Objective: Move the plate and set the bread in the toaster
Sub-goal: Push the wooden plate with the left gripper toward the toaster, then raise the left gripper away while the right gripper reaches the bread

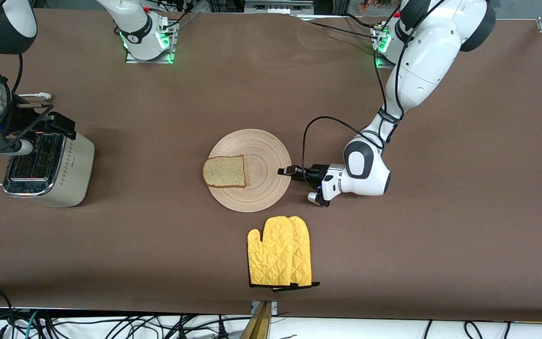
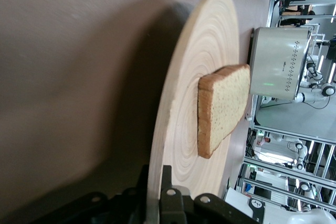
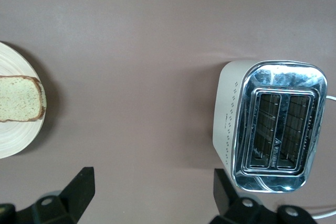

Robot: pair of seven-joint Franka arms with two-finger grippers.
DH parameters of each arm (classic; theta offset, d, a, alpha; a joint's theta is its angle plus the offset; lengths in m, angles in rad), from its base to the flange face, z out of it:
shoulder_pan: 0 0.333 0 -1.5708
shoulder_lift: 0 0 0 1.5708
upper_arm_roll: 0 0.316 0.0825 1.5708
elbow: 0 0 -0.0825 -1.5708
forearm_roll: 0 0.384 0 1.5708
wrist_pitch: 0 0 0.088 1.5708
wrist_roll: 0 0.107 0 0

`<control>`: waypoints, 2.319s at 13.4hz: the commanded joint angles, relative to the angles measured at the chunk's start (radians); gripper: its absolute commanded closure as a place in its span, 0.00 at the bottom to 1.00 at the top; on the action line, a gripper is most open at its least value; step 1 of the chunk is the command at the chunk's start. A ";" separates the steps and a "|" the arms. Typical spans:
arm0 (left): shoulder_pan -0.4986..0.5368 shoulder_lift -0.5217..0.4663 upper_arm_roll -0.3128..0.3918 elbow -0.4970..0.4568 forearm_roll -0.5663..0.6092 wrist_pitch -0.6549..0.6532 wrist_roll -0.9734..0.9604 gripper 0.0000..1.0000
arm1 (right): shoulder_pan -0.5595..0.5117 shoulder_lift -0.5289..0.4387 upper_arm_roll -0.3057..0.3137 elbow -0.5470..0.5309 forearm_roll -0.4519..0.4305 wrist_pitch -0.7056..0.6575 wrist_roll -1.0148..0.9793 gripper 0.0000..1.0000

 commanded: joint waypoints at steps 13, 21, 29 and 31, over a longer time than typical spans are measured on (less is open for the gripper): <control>0.301 -0.498 0.028 0.007 1.382 -0.469 -0.318 0.00 | 0.208 0.394 0.029 0.016 0.402 0.323 0.122 0.00; 0.269 -0.796 0.115 0.048 1.271 -0.486 -0.590 0.00 | 0.261 0.555 0.029 0.014 0.563 0.465 0.129 0.00; 0.284 -0.962 0.063 -0.134 1.343 -0.459 -0.597 0.00 | 0.273 0.598 0.029 -0.024 0.563 0.462 0.127 0.01; 0.294 -0.941 0.063 -0.105 1.344 -0.468 -0.597 0.00 | 0.270 0.589 0.029 -0.024 0.563 0.410 0.126 0.07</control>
